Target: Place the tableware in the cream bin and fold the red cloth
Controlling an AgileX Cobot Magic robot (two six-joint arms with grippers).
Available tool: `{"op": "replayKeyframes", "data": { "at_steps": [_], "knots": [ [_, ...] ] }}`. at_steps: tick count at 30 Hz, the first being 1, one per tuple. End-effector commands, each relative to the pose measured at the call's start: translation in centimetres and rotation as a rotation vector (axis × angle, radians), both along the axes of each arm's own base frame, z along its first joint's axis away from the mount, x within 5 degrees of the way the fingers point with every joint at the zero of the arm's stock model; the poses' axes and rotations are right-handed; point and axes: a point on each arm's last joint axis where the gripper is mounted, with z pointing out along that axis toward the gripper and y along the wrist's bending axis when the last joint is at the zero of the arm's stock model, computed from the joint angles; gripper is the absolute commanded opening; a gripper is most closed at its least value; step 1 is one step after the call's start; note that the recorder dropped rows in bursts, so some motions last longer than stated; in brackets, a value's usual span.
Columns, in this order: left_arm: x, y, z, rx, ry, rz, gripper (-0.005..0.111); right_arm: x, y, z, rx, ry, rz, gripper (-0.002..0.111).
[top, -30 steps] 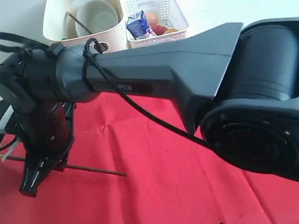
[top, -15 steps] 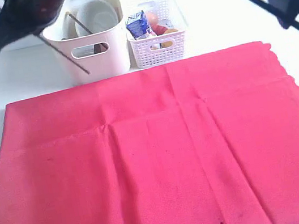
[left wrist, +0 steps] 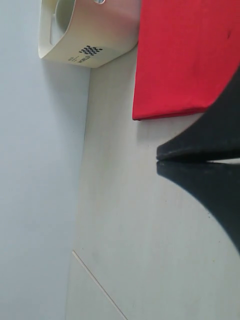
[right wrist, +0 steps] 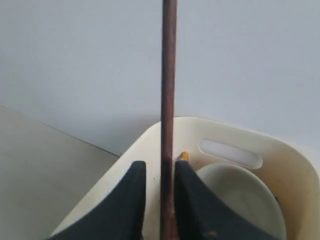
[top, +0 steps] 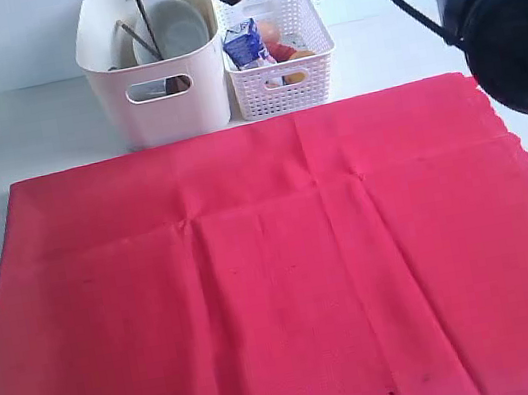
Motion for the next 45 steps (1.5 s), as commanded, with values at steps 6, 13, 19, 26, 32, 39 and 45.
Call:
{"op": "replayKeyframes", "data": {
  "at_steps": [6,13,19,26,32,39,45],
  "knots": [
    [0.0,-0.1,0.1,-0.007,-0.008,-0.008,0.001,0.2,-0.4,0.6,0.034,0.009,-0.016,0.054],
    [0.0,-0.1,0.1,-0.007,-0.008,-0.008,0.001,-1.5,-1.9,4.3,0.050,0.237,-0.071,0.054],
    [0.0,-0.1,0.1,-0.007,-0.008,-0.008,0.001,-4.3,-4.2,9.2,-0.125,0.288,-0.036,0.039],
    [0.0,-0.1,0.1,-0.007,-0.008,-0.008,0.001,-11.8,-4.8,12.6,-0.475,0.375,0.129,0.000],
    [0.0,-0.1,0.1,-0.007,-0.008,-0.008,0.001,-16.6,-11.1,11.4,-0.536,0.322,0.038,0.000],
    [0.0,-0.1,0.1,-0.007,-0.008,-0.008,0.001,-26.5,-20.7,2.7,-0.169,0.233,0.054,0.000],
    [0.0,-0.1,0.1,-0.007,-0.008,-0.008,0.001,-31.4,-24.8,-1.3,0.009,0.165,0.138,0.000]
  ]
}}
